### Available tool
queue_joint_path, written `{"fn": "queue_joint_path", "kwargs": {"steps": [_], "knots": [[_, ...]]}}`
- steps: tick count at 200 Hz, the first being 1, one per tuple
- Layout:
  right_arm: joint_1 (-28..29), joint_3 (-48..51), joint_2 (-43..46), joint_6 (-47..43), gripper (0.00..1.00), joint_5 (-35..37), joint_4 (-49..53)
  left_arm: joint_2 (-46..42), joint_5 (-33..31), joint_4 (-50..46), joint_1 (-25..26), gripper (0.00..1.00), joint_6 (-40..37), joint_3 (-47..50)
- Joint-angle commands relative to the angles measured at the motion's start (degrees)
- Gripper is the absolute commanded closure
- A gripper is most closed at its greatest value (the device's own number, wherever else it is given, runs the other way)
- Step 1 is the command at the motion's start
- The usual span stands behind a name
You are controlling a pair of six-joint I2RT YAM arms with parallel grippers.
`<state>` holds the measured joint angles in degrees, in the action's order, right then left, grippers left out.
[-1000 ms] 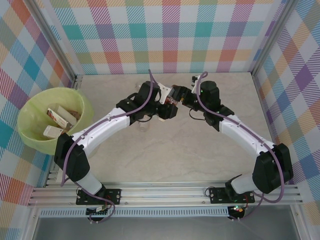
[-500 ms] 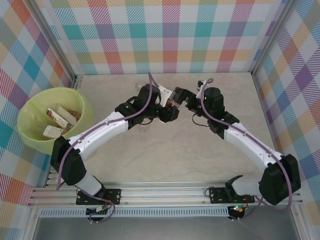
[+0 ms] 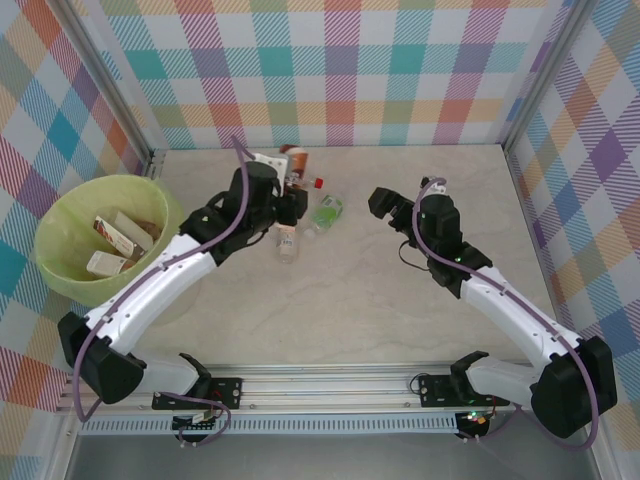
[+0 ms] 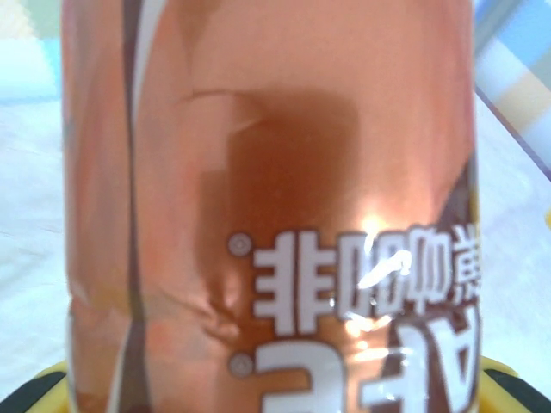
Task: Put the plastic bottles in the bin
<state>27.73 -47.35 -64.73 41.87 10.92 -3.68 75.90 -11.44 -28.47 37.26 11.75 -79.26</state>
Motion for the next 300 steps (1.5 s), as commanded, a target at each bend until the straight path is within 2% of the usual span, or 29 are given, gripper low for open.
{"fn": "queue_joint_path", "kwargs": {"steps": [1,49,81,118,130,153,166,193,213,232,242,253,273,300], "knots": [[0.1,0.2,0.3,-1.8,0.00,1.9,-0.1,-2.7,-10.5,-4.7,-1.6,0.66,-1.4,-4.0],[0.1,0.2,0.3,-3.3,0.00,1.6,0.9,-7.5,-24.2,-6.9,-6.6,0.66,-5.9,-6.5],[0.1,0.4,0.2,-4.0,0.00,1.7,0.8,-11.3,-19.4,-9.2,-16.0,0.65,-3.7,-7.1],[0.1,-0.8,-0.9,-5.3,0.00,0.1,0.7,-14.6,-19.7,-10.2,-24.2,0.65,-5.1,-6.0],[0.1,-1.2,-1.4,-5.4,0.00,-0.3,1.0,-14.8,-21.3,-11.4,-26.4,0.64,-5.7,-6.3],[0.1,-1.8,-2.1,-5.6,0.00,-0.9,1.0,-14.6,-31.5,-15.3,-31.4,0.61,-4.3,-7.5],[0.1,-2.0,-2.4,-5.6,0.00,-1.1,1.0,-15.2,-34.4,-15.3,-35.0,0.59,-4.3,-6.6],[0.1,-3.4,-3.7,-5.9,0.00,-2.0,1.2,-16.7,-34.8,-15.9,-42.0,0.58,-1.1,-3.2],[0.1,-4.6,-4.7,-5.7,0.00,-3.2,1.6,-16.8,-31.5,-17.4,-47.2,0.55,1.8,-1.0],[0.1,-5.4,-5.3,-5.3,0.00,-4.4,1.9,-16.4,-25.4,-18.9,-52.5,0.50,5.7,1.2],[0.0,-5.8,-5.5,-5.3,0.00,-4.9,2.3,-16.4,-23.9,-20.0,-53.5,0.43,7.8,2.2],[0.0,-6.0,-5.5,-5.3,0.00,-5.0,2.9,-16.8,-24.8,-20.5,-55.7,0.29,8.9,3.7],[0.0,-6.0,-5.3,-5.3,0.00,-4.7,3.2,-18.3,-27.1,-20.4,-56.3,0.25,9.4,6.7],[0.1,-6.3,-5.7,-5.7,0.00,-5.0,3.3,-20.0,-27.3,-20.8,-56.4,0.07,10.5,8.2]]}}
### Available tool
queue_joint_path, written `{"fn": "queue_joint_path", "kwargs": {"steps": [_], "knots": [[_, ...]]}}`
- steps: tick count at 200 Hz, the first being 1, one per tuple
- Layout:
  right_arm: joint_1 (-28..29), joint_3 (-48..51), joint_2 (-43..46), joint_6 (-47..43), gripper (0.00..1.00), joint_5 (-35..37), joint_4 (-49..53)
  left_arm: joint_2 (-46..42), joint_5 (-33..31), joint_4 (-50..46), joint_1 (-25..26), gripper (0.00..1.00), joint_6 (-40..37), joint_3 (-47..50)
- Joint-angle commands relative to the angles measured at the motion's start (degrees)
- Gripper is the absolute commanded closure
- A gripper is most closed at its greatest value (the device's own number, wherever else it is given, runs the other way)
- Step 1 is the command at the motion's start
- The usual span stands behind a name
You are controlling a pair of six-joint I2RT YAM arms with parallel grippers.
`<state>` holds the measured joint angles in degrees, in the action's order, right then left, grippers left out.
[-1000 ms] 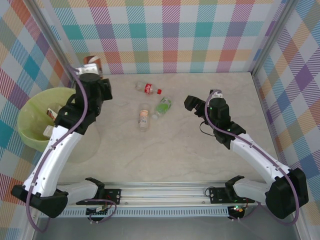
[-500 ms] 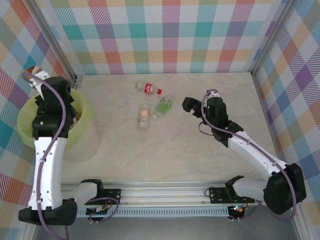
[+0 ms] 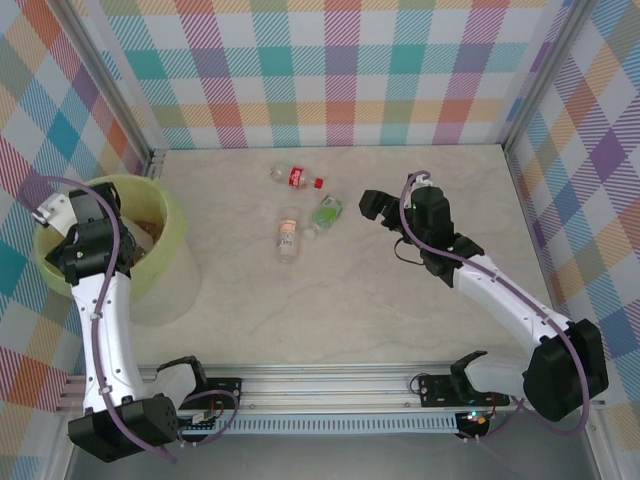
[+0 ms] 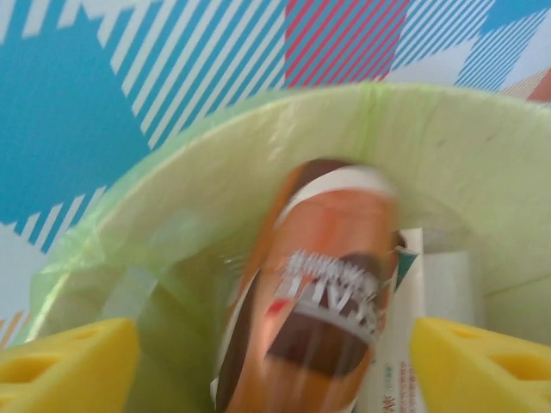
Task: Put the plastic bottles in the bin
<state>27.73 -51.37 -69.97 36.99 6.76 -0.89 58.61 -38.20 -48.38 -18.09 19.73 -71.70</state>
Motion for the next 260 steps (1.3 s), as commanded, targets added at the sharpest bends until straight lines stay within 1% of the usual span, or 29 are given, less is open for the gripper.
{"fn": "queue_joint_path", "kwargs": {"steps": [1,6,12,40,56,75,80,88,97,118,131,154,168,179,196,229,244,260], "knots": [[0.1,-2.3,-0.5,-0.9,0.00,-0.9,0.6,-2.8,-0.4,-0.9,-1.1,0.07,2.5,0.7],[0.0,-2.5,-0.6,-1.0,0.00,-0.9,0.7,-3.2,0.4,-0.8,-1.1,0.02,2.6,0.7],[0.0,-2.7,-0.8,-1.1,0.00,-0.9,0.9,-3.6,2.0,-0.6,-1.1,0.00,2.6,0.6],[0.0,-3.5,-1.7,-0.8,0.00,-1.2,0.9,-5.8,12.3,0.6,-1.0,0.00,2.8,-0.8],[0.0,-3.6,-2.3,-0.5,0.00,-1.4,1.0,-5.5,15.1,-2.3,-0.7,0.00,3.5,-4.0],[0.0,-3.6,-2.7,-0.1,0.00,-1.5,1.0,-5.4,17.7,-4.6,1.1,0.00,3.8,-7.5],[0.0,-3.6,-2.8,-0.1,0.00,-1.5,1.1,-5.4,18.3,-4.6,3.6,0.00,4.0,-8.2],[0.1,-3.6,-3.0,0.0,0.00,-1.4,1.2,-5.4,19.1,-4.8,6.2,0.00,4.4,-8.9],[0.0,-3.6,-3.1,0.3,0.00,-1.1,1.4,-5.0,18.8,-4.9,10.3,0.00,4.8,-9.8],[0.0,-3.4,-3.0,1.5,0.00,-0.2,1.6,-3.1,12.4,-3.7,23.1,0.00,4.6,-10.3],[0.1,-3.3,-2.9,1.9,0.00,0.0,1.8,-1.4,11.2,-2.0,29.2,0.00,4.5,-10.4],[0.0,-3.5,-2.7,1.9,0.00,0.6,2.6,2.9,11.8,1.5,37.8,0.00,4.1,-10.2],[0.0,-4.1,-2.7,1.9,0.00,1.1,3.7,5.7,14.1,4.4,41.3,0.00,2.4,-9.3],[0.0,-4.8,-2.5,2.0,0.00,1.4,5.0,7.7,19.1,7.5,42.0,0.00,1.3,-7.8],[0.0,-5.1,-1.8,2.0,0.00,1.6,6.2,10.3,24.9,11.9,42.0,0.00,1.6,-5.0],[0.1,-2.9,-0.1,3.1,0.00,3.4,6.3,16.0,34.0,19.6,42.1,0.00,4.2,0.1],[0.0,-2.6,0.3,3.4,0.00,4.1,7.0,19.2,37.1,22.7,42.2,0.00,4.1,1.5],[0.0,-2.6,0.4,3.5,0.00,4.3,7.7,22.7,42.0,27.4,42.2,0.00,2.9,3.5]]}}
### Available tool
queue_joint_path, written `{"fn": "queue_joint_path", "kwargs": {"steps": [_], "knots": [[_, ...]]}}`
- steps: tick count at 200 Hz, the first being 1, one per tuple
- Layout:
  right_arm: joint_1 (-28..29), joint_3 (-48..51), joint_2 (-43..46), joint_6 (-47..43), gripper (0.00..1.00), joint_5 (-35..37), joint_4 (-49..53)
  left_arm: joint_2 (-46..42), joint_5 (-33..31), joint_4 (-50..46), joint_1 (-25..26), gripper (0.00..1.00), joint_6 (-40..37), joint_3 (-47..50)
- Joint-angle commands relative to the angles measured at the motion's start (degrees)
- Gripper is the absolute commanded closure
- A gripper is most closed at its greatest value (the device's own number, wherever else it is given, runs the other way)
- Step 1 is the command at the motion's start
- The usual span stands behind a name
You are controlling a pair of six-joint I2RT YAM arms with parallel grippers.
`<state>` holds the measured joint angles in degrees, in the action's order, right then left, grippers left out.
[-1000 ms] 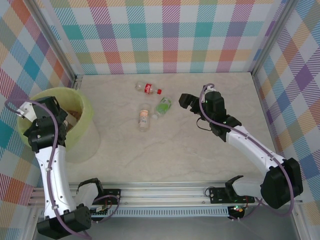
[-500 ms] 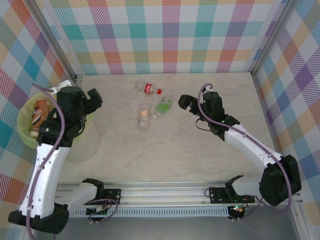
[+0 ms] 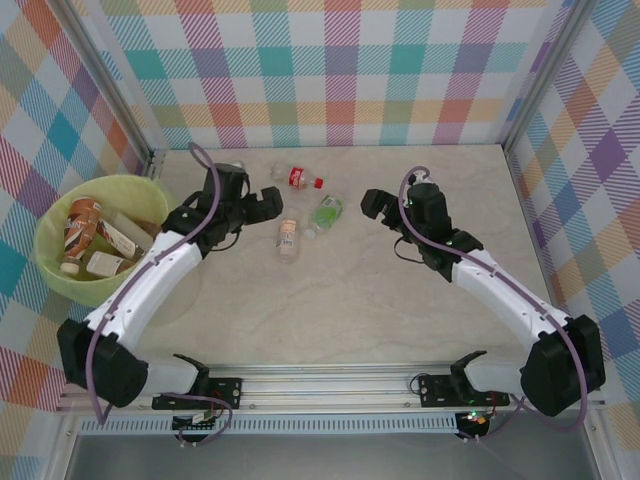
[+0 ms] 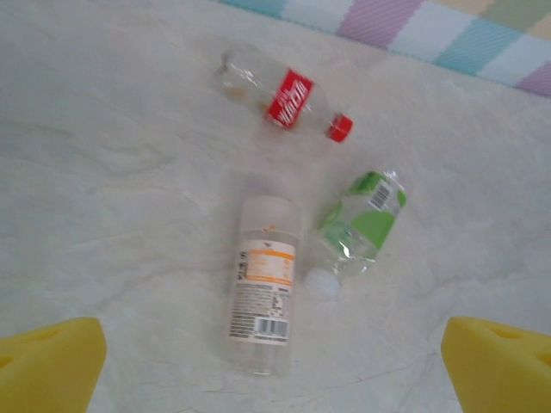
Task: Put the plastic bottles in the bin
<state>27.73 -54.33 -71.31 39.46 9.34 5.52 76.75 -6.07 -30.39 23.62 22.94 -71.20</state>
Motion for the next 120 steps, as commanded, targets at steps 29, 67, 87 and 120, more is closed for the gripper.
{"fn": "queue_joint_path", "kwargs": {"steps": [29,67,87,120], "knots": [[0.1,0.4,1.6,1.5,0.00,2.1,1.6,11.8,12.3,12.3,0.7,0.00,-1.5,3.6],[0.0,-0.2,1.4,2.1,0.00,1.9,2.6,19.7,6.4,12.8,1.3,0.00,-3.3,3.4],[0.1,-0.1,1.7,2.2,0.00,1.9,3.1,24.4,6.2,11.4,1.3,0.04,-4.8,1.7],[0.1,0.0,2.2,2.7,0.00,2.2,3.9,30.6,8.0,10.3,1.3,0.12,-6.3,-1.5]]}}
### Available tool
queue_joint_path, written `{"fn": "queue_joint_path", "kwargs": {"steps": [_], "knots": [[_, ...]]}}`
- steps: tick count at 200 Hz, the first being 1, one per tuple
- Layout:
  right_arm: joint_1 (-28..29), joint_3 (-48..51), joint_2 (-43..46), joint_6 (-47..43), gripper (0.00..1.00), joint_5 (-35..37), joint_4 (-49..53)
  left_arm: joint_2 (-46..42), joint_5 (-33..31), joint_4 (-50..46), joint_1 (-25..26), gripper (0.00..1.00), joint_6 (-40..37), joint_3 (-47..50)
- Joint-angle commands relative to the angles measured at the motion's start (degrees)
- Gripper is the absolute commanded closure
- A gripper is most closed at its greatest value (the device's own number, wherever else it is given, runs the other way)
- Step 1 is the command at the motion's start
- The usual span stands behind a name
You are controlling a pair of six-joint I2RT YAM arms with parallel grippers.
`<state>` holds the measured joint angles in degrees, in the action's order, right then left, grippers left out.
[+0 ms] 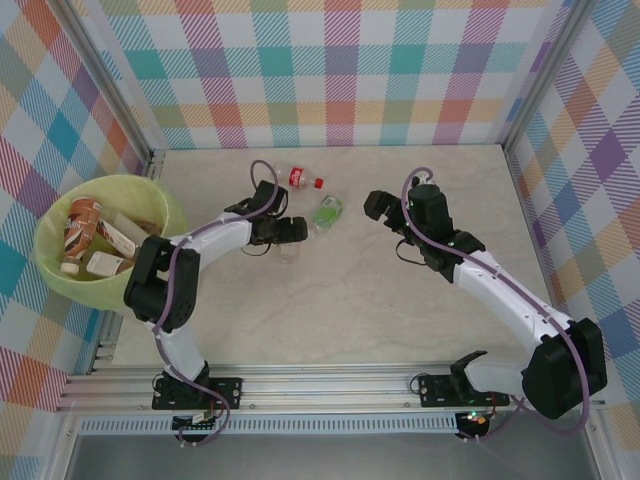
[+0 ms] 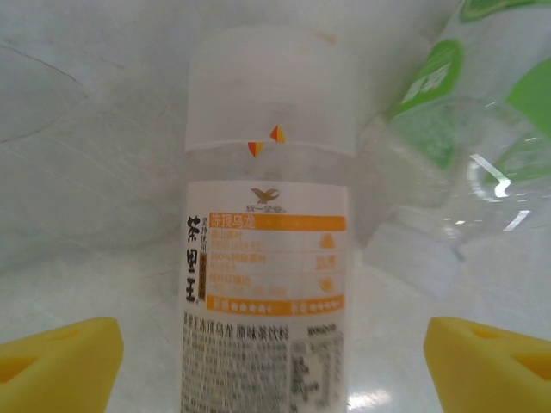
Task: Put the plastic bottles in the bin
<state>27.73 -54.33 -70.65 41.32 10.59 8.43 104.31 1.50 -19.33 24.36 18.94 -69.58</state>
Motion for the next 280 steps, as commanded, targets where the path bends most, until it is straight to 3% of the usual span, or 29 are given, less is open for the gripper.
{"fn": "queue_joint_path", "kwargs": {"steps": [1,65,140,206,229,251,280], "knots": [[0.1,0.0,1.6,0.9,0.00,0.9,1.1,3.2,0.4,-0.8,0.5,0.12,-2.4,-3.2],[0.0,-0.3,2.2,1.8,0.00,0.7,2.0,9.3,-3.1,-1.2,0.5,0.34,-3.1,-6.6],[0.1,-0.3,2.4,2.4,0.00,0.5,2.2,8.2,-4.0,-1.2,0.4,0.51,-3.8,-4.8],[0.0,-1.0,0.6,-0.1,0.00,-5.7,-0.4,-2.1,-4.3,0.4,0.4,0.75,-2.9,-0.5],[0.0,-1.3,-0.2,-0.8,0.00,-8.3,-2.2,-7.0,0.1,-0.3,0.4,0.84,-2.8,0.0],[0.1,-1.1,-1.0,-0.6,0.00,-9.5,-3.9,-12.7,3.6,-0.8,0.4,1.00,-1.1,-0.2],[0.0,1.5,0.3,0.6,0.00,-8.9,-9.9,-20.6,4.0,-1.5,0.4,1.00,0.1,-1.3]]}}
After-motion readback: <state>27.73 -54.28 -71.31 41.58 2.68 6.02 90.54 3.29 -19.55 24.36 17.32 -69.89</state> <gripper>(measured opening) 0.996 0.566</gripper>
